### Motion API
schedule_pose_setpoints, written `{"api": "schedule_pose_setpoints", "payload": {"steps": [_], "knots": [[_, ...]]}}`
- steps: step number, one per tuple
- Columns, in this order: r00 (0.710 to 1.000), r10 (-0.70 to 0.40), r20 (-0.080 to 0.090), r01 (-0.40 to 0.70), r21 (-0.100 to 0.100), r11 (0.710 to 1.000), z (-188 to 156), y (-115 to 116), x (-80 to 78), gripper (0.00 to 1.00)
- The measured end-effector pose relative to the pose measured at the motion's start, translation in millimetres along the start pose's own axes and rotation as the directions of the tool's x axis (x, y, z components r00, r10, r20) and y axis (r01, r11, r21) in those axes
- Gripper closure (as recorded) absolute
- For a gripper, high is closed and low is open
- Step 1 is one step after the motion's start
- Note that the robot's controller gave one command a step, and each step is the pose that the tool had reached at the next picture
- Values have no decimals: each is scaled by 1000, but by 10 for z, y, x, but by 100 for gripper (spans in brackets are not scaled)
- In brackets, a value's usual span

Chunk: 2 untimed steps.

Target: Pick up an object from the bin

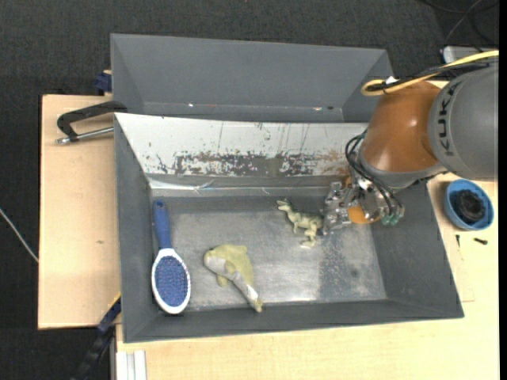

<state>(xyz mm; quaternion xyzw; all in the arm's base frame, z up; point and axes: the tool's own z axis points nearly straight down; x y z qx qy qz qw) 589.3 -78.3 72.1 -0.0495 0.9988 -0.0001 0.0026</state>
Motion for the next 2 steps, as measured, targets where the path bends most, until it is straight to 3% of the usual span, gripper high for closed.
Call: {"api": "schedule_pose_setpoints", "payload": {"steps": [1,2], "knots": [[999,31,11,-31,2,1000,-1216,-86,-121,100],[1000,-14,12,14,4,1000,-2365,-127,-108,100]]}}
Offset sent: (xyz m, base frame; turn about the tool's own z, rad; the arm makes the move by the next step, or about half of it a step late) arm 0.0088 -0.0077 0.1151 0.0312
